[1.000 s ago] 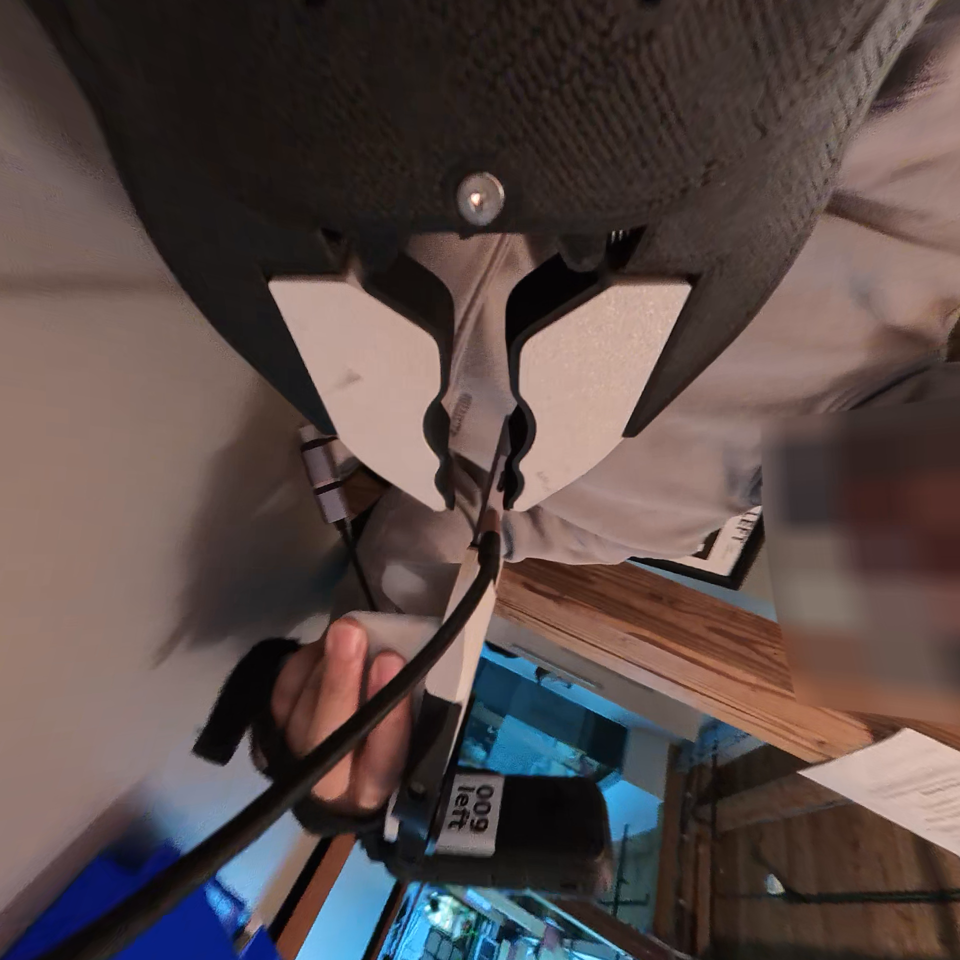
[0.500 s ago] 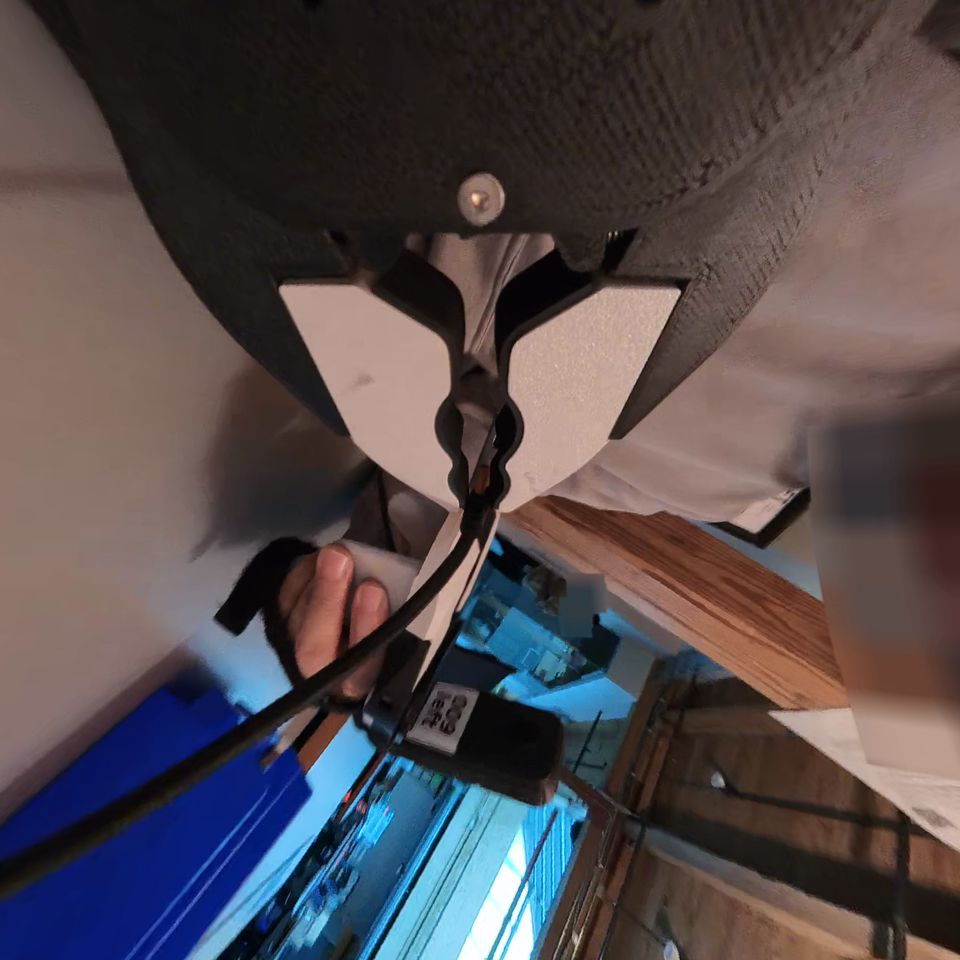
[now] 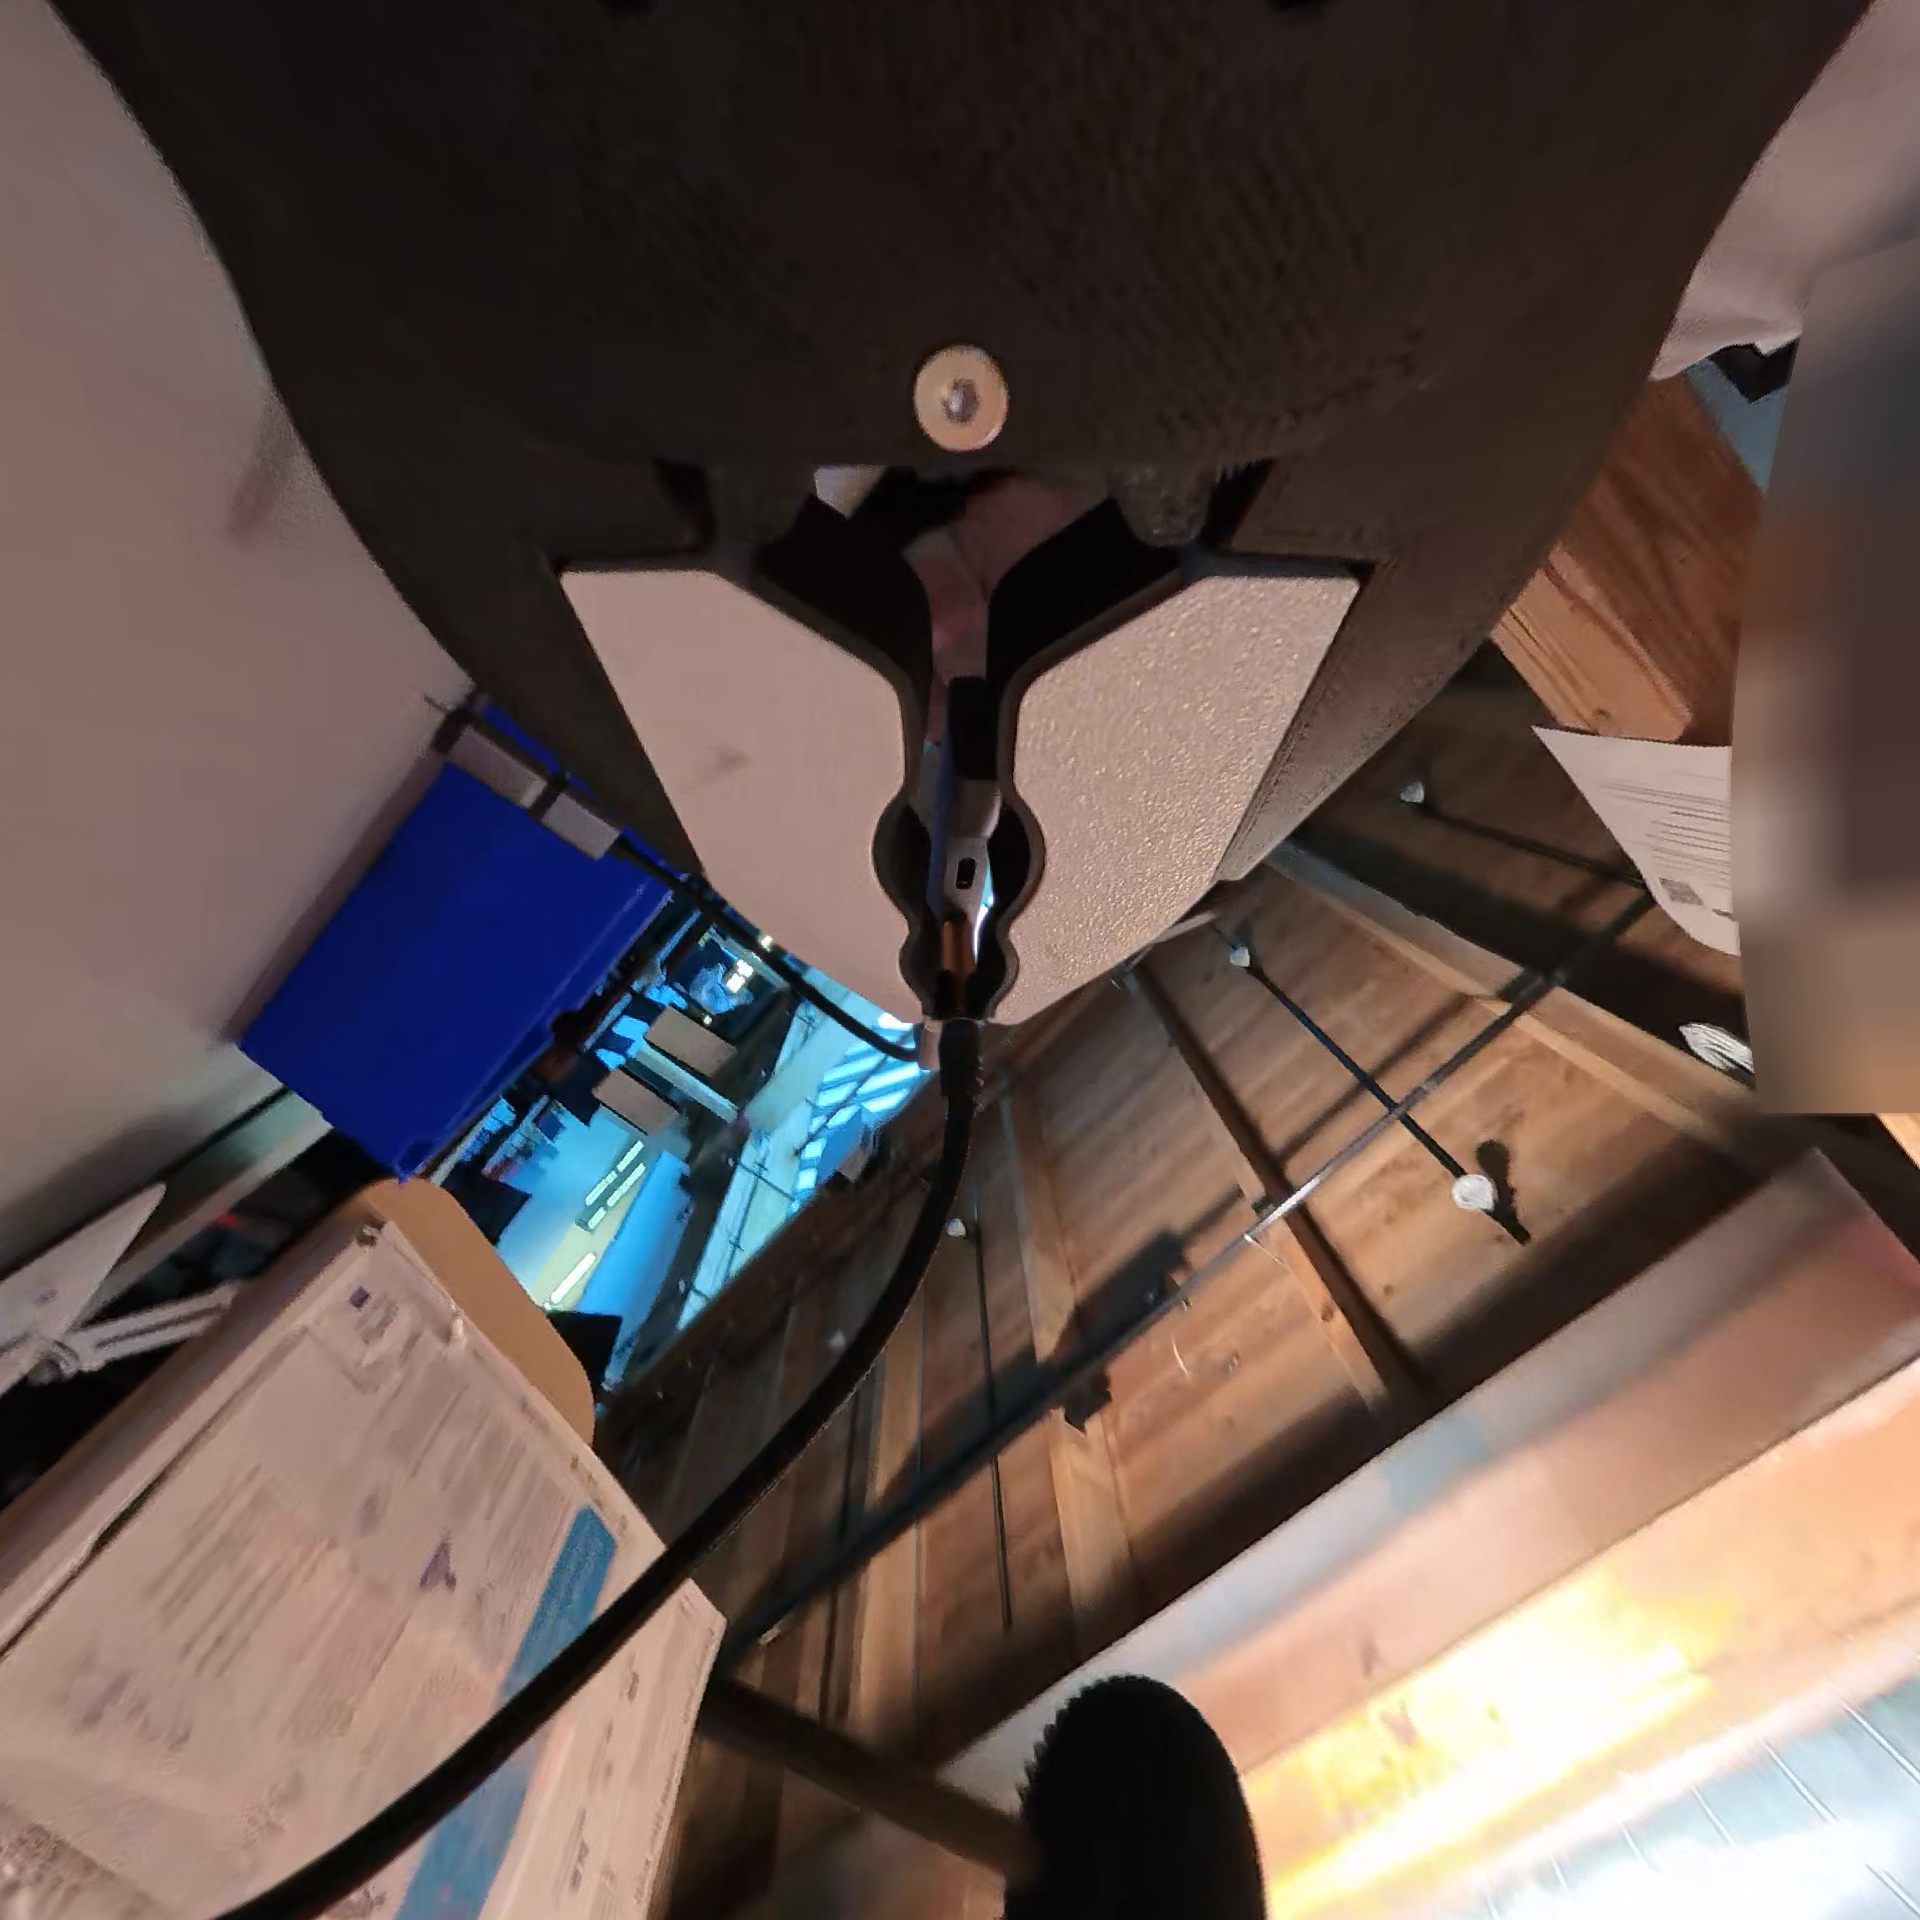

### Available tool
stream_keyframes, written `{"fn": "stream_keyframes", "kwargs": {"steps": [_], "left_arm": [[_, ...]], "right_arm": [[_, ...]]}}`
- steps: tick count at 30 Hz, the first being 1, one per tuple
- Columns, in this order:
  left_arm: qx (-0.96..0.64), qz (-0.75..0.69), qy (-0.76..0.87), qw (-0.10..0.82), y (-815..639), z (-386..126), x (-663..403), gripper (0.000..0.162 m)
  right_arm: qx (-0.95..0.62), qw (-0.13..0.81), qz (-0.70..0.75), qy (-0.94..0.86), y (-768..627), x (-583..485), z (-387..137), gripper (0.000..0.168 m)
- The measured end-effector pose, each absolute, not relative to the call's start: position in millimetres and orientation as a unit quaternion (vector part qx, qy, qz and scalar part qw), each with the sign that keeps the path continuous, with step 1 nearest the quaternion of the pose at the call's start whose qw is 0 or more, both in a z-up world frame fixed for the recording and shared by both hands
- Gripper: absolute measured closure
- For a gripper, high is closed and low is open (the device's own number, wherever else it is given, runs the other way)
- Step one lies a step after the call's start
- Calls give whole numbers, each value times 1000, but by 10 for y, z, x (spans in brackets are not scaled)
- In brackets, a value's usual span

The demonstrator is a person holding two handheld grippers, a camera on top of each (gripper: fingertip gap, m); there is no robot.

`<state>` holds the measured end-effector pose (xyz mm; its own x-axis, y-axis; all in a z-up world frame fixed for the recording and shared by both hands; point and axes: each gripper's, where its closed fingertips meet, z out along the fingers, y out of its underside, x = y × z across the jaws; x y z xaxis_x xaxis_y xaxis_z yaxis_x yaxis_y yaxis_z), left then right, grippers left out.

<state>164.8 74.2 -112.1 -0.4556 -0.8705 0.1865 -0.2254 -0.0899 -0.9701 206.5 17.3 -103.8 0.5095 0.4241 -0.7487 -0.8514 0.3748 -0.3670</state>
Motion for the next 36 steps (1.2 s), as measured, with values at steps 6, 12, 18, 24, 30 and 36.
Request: {"fn": "stream_keyframes", "kwargs": {"steps": [6, 12, 18, 24, 30, 36], "left_arm": [[-438, -736, 516, -1, 266, -1244, 1702, 139], [-376, -777, 504, -37, 204, -1214, 1640, 154], [-454, -708, 531, -102, 393, -1544, 1660, 154], [-422, -625, 650, -94, 341, -1785, 1459, 154], [-348, -579, 733, -77, 151, -1884, 1274, 154], [-342, -592, 728, 49, 369, -1816, 1467, 152]], "right_arm": [[-404, 791, 377, 263, 238, 1888, -988, 162], [-439, 796, 347, 230, 257, 1800, -1011, 162], [-665, 716, 159, 141, 165, 1760, -1213, 141], [-814, 576, 65, 37, 274, 1721, -1090, 136], [-864, 457, 208, -28, 568, 1410, -1378, 145], [-818, 522, 239, 20, 700, 1553, -1332, 158]]}}
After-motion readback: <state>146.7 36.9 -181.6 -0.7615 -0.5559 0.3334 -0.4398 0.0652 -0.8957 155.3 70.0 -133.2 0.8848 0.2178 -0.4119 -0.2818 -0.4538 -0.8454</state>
